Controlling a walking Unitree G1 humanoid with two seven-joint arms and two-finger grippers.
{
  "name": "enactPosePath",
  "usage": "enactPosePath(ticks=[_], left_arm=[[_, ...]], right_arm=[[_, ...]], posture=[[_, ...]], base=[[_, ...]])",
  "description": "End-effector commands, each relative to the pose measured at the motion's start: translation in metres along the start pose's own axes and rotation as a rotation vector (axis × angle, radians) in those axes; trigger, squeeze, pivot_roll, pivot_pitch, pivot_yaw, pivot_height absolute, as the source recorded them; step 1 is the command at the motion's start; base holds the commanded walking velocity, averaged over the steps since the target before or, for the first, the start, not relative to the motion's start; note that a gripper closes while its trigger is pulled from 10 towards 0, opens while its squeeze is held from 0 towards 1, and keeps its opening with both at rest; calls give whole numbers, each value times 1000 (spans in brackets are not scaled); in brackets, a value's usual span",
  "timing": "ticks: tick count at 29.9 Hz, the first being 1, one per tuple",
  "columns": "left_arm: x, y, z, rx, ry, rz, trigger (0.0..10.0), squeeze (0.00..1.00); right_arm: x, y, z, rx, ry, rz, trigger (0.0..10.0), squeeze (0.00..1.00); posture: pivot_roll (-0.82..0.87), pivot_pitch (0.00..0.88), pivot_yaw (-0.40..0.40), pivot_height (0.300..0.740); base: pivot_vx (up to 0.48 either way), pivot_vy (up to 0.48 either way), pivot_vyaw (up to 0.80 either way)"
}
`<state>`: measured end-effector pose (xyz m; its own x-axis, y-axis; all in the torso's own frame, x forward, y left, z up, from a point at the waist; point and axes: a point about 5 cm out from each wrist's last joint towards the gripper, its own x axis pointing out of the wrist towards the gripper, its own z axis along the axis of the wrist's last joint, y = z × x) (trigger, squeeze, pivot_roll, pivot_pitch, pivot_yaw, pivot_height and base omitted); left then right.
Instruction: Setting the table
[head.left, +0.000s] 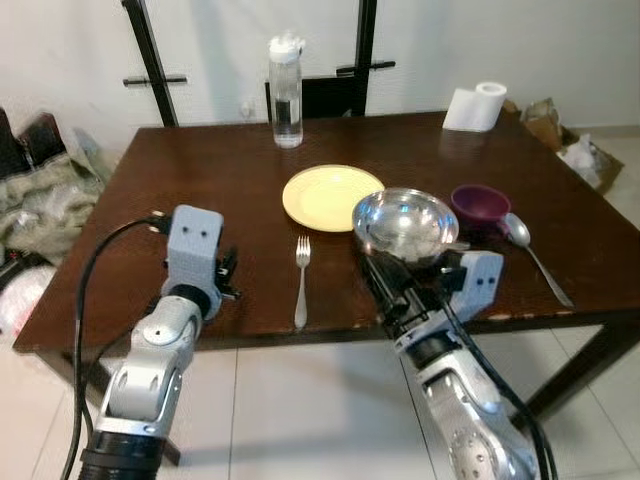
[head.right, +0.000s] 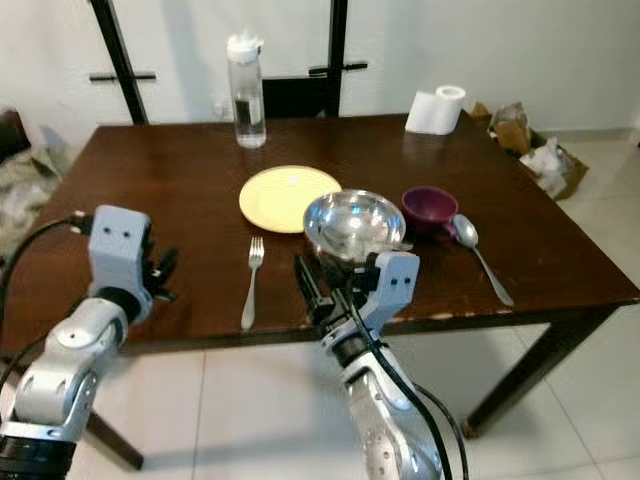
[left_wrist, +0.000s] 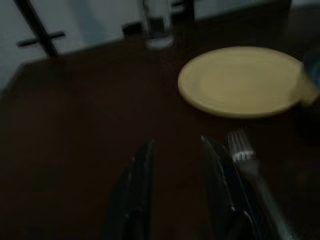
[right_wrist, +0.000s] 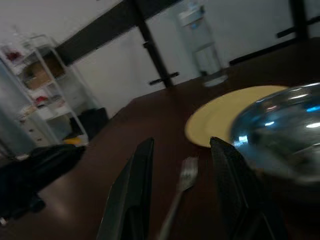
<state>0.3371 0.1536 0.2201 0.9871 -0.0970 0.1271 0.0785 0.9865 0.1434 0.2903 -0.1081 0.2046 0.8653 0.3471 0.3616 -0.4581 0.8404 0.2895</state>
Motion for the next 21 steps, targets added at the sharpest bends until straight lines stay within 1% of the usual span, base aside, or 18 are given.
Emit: enactPosePath(ticks=[1,5,7,15,18,19,21], left_arm=[[-3,5,-8,15,24,15,10000,0],[-3,3,-7,16,20,8,10000,0],[-3,2,-7,13,22,8,10000,0],[-4,0,-5,-8,16,-8,10000,0],[-5,-2,-6,-10,24,-25,10000,0],[-5,-2,-6,-10,24,-25,10000,0],[-6,0,-7,2,47,-41,10000,0]], right_arm=[[0,2,-4,5,13,6,10000,0],[0,2,-4,4,14,8,10000,0],[-1,2,-4,3,15,8,10000,0],[-1,5,-7,-1,41,44,10000,0],[-4,13,-17,-17,133,99,10000,0],[-4,13,-17,-17,133,99,10000,0],[-9,13,-33,-79,263,89,10000,0]], posture=[[82,107,110,740],[82,107,110,740],[82,107,110,740],[83,105,111,740],[84,106,111,740],[84,106,111,740],[86,109,111,740]], base=[[472,0,0],[437,0,0],[274,0,0],[0,0,0],[0,0,0],[0,0,0],[0,0,0]])
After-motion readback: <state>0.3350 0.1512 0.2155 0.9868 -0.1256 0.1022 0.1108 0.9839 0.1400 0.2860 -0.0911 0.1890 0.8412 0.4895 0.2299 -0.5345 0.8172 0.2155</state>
